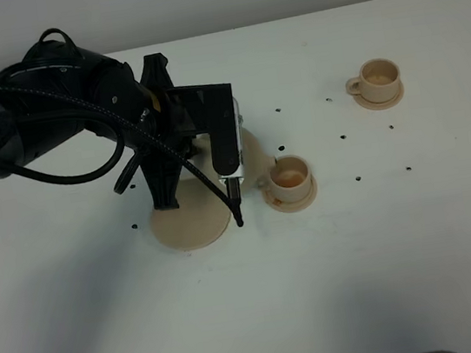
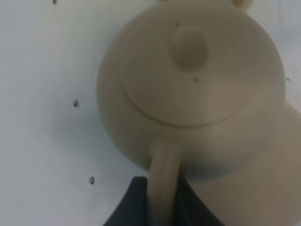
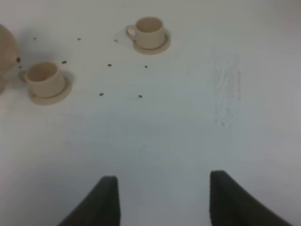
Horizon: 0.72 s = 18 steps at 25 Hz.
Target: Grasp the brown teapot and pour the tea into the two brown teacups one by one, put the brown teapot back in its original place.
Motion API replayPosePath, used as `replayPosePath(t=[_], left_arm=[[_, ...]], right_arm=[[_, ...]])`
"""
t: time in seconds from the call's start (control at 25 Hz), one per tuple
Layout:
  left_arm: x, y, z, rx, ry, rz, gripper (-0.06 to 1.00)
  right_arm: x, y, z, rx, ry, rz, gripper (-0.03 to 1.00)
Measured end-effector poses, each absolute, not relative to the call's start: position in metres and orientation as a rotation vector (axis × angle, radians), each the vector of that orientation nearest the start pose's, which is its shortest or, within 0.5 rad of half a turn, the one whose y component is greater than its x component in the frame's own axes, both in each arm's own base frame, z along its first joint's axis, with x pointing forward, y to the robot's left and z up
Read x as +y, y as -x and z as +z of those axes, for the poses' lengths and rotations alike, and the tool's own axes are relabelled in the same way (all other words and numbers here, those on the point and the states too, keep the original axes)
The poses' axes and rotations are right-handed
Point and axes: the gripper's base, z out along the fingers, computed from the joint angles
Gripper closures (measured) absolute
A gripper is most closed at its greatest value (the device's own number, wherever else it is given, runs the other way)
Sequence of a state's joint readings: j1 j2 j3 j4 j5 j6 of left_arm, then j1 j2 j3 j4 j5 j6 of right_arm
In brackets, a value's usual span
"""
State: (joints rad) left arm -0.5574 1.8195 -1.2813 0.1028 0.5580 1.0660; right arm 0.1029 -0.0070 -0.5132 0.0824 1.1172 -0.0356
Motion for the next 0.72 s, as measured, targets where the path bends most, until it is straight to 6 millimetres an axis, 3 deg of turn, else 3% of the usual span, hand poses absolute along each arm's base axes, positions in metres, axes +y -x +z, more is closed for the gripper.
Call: replayPosePath(t=[0.72], left_arm=[[-0.2012,-0.3369,0.2159,1.690,-2.013,0.339,0.82]], right_arm=[[0.0057,0.0107,0.2766,2.075,0.150,0.141,0.55]])
